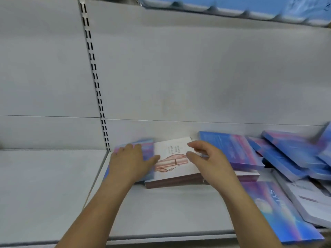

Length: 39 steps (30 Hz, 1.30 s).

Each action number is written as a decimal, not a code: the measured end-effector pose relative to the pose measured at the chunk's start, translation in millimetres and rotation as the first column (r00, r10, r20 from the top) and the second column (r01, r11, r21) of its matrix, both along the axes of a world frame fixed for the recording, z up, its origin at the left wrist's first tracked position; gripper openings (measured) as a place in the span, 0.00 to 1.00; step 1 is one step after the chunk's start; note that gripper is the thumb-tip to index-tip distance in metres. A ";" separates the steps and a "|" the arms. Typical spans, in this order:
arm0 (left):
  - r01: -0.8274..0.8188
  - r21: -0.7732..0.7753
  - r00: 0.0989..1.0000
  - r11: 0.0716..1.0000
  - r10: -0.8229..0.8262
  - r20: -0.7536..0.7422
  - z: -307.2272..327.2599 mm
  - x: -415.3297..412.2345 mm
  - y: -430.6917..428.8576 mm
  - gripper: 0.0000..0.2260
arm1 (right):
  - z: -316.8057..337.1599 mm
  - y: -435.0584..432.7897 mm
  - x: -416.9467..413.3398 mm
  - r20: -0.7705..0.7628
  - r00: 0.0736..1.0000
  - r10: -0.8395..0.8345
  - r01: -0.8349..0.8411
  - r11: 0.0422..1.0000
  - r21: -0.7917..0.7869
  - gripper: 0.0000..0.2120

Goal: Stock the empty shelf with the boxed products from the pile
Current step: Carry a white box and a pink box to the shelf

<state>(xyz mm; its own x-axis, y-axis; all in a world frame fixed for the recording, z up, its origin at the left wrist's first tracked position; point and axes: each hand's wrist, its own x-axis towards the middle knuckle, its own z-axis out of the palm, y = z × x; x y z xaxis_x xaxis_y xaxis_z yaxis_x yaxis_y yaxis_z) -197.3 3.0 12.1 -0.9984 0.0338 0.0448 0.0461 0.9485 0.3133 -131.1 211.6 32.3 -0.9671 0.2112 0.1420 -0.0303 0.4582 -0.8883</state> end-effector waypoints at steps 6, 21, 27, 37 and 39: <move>0.003 -0.206 0.993 0.979 0.021 0.115 -5.7 -25.0 15.2 0.39 | -2.1 5.9 19.2 0.144 0.987 0.074 -0.071 0.997 -0.024 0.18; 0.034 0.382 0.999 0.923 -0.044 0.017 46.8 8.5 -30.2 0.40 | -32.5 -14.1 32.6 0.453 0.883 0.121 0.190 0.790 -0.582 0.23; 0.046 0.737 0.989 0.675 0.073 -0.128 52.3 21.7 -65.0 0.29 | -31.3 -39.5 21.1 0.400 0.915 0.051 0.264 0.674 -0.690 0.18; 0.047 0.952 0.887 0.301 0.427 -0.179 -2.0 25.7 -115.4 0.23 | -34.4 -47.8 3.6 0.089 0.982 -0.167 0.188 0.821 -0.539 0.13; 0.080 0.962 0.896 0.260 0.405 -0.183 -9.0 27.3 -125.6 0.23 | -26.0 -46.4 -1.8 -0.021 0.986 -0.168 0.131 0.835 -0.534 0.14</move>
<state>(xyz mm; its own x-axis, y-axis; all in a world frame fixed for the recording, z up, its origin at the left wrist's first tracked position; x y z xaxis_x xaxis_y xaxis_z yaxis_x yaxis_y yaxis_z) -169.9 -122.6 3.1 -0.8723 -0.4344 0.2245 0.2537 -0.0095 0.9672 -132.9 165.2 6.3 -0.9104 0.4129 0.0270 -0.0648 -0.0777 -0.9949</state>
